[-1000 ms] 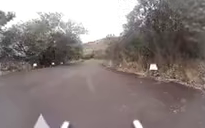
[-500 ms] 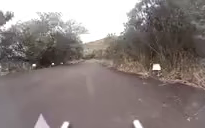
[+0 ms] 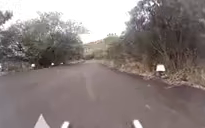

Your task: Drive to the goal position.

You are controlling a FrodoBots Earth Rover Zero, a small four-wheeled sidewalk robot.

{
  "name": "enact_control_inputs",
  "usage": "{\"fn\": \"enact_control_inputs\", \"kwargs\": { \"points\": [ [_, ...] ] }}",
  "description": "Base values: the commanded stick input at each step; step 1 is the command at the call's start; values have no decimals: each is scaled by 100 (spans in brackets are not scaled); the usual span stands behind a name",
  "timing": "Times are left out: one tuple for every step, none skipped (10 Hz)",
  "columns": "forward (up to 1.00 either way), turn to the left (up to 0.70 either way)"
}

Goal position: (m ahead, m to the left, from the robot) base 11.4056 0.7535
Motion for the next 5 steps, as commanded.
{"fn": "enact_control_inputs", "kwargs": {
  "points": [
    [50, 0],
    [50, 0],
    [50, 0],
    [50, 0],
    [50, 0]
  ]
}}
